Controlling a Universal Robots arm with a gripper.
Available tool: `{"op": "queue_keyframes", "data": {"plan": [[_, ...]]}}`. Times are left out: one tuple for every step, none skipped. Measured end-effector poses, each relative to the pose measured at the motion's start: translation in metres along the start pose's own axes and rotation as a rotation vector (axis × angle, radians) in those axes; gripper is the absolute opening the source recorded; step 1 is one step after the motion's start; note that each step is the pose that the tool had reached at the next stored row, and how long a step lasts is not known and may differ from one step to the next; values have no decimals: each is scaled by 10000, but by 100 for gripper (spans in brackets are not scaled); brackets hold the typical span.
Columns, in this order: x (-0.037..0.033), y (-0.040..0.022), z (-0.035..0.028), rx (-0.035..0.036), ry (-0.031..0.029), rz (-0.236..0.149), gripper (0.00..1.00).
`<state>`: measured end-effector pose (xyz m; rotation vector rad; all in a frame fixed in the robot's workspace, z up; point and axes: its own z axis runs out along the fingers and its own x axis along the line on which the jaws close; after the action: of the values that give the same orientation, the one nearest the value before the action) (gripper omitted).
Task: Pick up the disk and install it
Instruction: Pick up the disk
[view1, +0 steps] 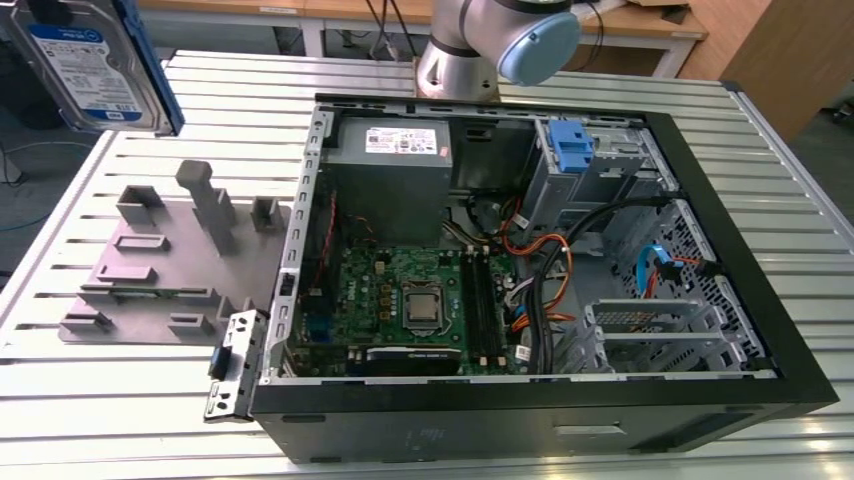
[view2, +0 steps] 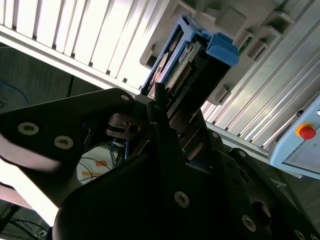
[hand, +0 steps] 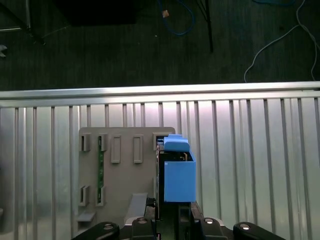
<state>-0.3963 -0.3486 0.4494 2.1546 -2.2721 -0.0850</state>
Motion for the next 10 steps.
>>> {"op": "queue_keyframes", "data": {"plan": [[0,0,-2,0,0,0,35],[-1,1,-26,0,0,0,35],[-2,2,-51,0,1,0,35],[-2,2,-52,-1,0,0,35],[-2,2,-52,0,0,0,35],[-2,2,-53,0,0,0,35],[-2,2,-53,1,0,0,35],[-2,2,-53,0,0,0,35],[-2,2,-54,0,0,0,35],[-2,2,-54,0,0,0,35]]}}
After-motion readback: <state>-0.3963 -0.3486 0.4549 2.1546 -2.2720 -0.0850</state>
